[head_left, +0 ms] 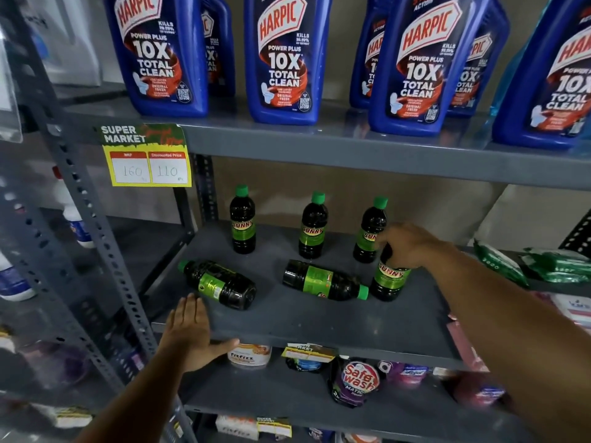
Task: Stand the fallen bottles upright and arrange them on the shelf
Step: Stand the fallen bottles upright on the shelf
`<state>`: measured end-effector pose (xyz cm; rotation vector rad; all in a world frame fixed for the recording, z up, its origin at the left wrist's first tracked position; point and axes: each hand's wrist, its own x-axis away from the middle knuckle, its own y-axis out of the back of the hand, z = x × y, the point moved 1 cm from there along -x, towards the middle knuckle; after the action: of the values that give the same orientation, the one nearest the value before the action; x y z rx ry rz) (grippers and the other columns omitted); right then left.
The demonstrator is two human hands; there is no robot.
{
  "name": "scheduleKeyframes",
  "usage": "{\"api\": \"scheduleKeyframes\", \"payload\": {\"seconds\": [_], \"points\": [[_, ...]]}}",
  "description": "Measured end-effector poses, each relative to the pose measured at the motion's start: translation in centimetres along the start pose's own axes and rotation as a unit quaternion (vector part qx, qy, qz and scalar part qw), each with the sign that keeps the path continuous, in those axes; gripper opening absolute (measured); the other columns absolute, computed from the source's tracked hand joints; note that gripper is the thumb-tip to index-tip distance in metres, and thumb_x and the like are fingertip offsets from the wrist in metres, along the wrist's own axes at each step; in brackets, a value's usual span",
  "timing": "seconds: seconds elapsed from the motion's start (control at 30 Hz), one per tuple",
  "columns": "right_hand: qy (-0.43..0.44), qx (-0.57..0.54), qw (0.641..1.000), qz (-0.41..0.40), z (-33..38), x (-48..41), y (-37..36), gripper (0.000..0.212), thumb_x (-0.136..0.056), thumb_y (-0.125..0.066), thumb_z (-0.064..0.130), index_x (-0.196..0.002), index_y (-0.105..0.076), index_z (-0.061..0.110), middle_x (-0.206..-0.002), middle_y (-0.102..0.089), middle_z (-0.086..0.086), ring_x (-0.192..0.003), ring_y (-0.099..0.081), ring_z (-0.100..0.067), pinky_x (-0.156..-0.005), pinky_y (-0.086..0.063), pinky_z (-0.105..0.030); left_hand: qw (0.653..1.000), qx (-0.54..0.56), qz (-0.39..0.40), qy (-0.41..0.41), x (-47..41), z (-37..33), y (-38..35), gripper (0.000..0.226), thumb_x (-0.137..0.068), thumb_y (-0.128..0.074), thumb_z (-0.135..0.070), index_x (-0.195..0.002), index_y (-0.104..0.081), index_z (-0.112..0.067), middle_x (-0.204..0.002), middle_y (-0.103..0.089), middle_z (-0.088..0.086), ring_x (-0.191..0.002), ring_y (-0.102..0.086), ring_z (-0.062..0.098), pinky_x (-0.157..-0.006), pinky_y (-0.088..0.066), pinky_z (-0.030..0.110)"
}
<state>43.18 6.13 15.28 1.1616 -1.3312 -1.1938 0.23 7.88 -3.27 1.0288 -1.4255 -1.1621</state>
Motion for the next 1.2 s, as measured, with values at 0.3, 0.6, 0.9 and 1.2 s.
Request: {"api": "scheduleKeyframes", "payload": {"seconds": [0.3, 0.6, 0.9, 1.2], "points": [[-0.122, -0.342, 0.920, -0.146, -1.9, 0.3, -3.6, 0.063, -0.064, -0.084, 0.020, -0.119, -0.052, 0.022, -0.113, -0.061, -0.009, -0.103, -0.059, -0.029, -0.076, -0.045, -0.029, 1.000, 0.017, -0.021, -0.006, 0.5, 0.1, 0.0, 0.148, -0.044, -0.018, -0.103, -0.149, 0.008, -0.001, -0.161, 0.008, 0.020, -0.149, 0.003, 0.035, -0.121, -0.005, 0.047], [-0.111, -0.408, 0.900, -0.109, -1.7, -0.2, -3.6, 0.086, -0.061, -0.084, 0.013, -0.132, -0.038, 0.023, -0.119, -0.058, -0.006, -0.111, -0.058, -0.029, -0.080, -0.049, -0.035, 1.000, 0.022, -0.004, -0.004, 1.0, -0.4, 0.7, 0.141, -0.055, -0.036, -0.097, -0.148, 0.010, -0.002, -0.160, 0.012, 0.019, -0.149, 0.007, 0.034, -0.122, -0.003, 0.047], [0.162, -0.062, 0.909, -0.380, 5.3, 1.8, -3.9, 0.043, -0.080, -0.062, 0.040, -0.117, -0.060, 0.018, -0.107, -0.062, -0.010, -0.101, -0.058, -0.034, -0.087, -0.044, -0.044, 0.998, 0.004, 0.057, -0.001, 1.1, -0.8, 1.9, 0.147, -0.052, -0.047, -0.095, -0.146, 0.018, -0.002, -0.158, 0.022, 0.019, -0.147, 0.015, 0.035, -0.121, 0.002, 0.047], [0.023, 0.033, 0.999, -0.022, 11.3, 0.1, -11.2, 0.082, -0.085, -0.063, 0.024, -0.152, -0.016, 0.022, -0.139, -0.040, -0.021, -0.124, -0.042, -0.041, -0.101, -0.039, -0.048, 0.993, 0.012, 0.117, 0.001, 1.0, -0.7, 2.9, 0.151, -0.048, -0.053, -0.093, -0.146, 0.022, -0.005, -0.157, 0.029, 0.017, -0.145, 0.024, 0.034, -0.121, 0.007, 0.047]]}}
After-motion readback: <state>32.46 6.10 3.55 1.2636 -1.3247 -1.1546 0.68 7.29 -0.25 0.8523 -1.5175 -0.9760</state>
